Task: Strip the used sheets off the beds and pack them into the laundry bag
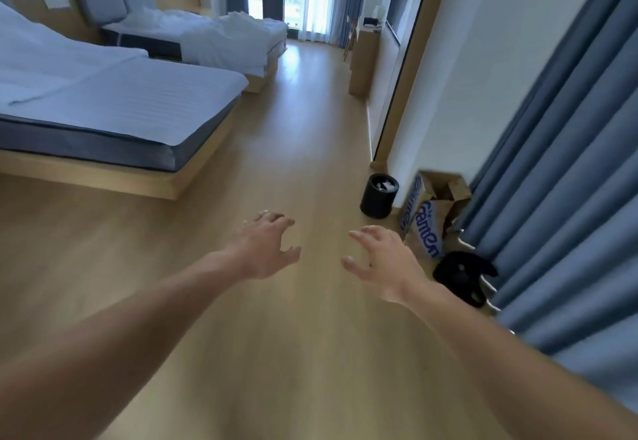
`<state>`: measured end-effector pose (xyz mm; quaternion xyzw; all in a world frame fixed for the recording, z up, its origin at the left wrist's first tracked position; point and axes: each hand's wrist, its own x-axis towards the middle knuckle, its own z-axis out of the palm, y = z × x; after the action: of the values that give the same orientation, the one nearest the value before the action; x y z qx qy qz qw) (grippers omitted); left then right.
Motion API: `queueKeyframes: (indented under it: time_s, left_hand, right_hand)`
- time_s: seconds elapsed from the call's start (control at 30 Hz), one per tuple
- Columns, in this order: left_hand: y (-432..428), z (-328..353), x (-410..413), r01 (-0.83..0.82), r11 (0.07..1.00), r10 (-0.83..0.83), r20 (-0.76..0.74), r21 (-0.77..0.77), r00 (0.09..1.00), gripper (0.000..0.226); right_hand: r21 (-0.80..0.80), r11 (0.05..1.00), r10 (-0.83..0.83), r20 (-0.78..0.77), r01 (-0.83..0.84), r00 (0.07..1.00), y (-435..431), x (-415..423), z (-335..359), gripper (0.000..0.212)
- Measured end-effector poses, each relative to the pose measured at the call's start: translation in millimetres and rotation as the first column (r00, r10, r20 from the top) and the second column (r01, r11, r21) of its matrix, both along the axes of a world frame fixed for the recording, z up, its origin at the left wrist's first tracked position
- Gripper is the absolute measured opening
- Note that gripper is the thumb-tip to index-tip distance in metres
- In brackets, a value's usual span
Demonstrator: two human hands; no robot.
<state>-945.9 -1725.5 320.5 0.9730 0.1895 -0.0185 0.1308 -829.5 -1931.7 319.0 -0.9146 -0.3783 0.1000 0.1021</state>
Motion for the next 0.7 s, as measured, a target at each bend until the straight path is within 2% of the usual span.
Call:
queueKeyframes:
  time_s: [0.33,0.7]
  left_hand:
    - [109.2,-15.2,172.7,0.018,0.999,-0.017,-0.018,0.034,1.0,0.067]
    - [210.9,-28.4,357.7,-0.115,0.992,0.117,-0.042,0.059,0.992,0.066]
  right_hand:
    - [0.037,0.999,-0.005,-0.032,0.006,0.999,118.0,161.6,-19.8,0.065]
    - [0.035,0.992,0.122,-0.114,-0.119,0.986,244.8,368.5,-43.2,0.066]
